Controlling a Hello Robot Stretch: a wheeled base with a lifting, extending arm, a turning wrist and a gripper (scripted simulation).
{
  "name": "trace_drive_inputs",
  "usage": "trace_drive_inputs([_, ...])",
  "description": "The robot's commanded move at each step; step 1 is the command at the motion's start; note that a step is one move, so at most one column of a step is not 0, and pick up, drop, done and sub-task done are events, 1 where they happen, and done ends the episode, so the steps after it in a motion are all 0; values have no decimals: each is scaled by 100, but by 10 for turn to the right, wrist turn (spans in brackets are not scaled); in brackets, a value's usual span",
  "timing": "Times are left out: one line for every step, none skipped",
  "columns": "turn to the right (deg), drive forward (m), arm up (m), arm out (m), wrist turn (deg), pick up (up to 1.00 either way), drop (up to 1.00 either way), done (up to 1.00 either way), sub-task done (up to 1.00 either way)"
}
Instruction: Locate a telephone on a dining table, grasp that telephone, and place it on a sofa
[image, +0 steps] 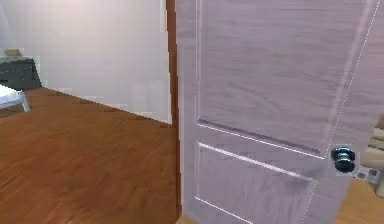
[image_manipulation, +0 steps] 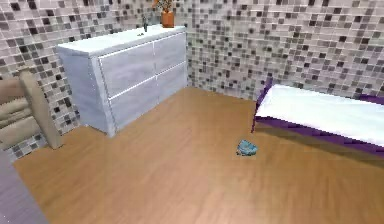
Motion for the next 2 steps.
trace_drive_inputs([-450, 0, 0, 0, 0, 0, 0, 0, 0])
trace_drive_inputs([-150, 0, 0, 0, 0, 0, 0, 0, 0])
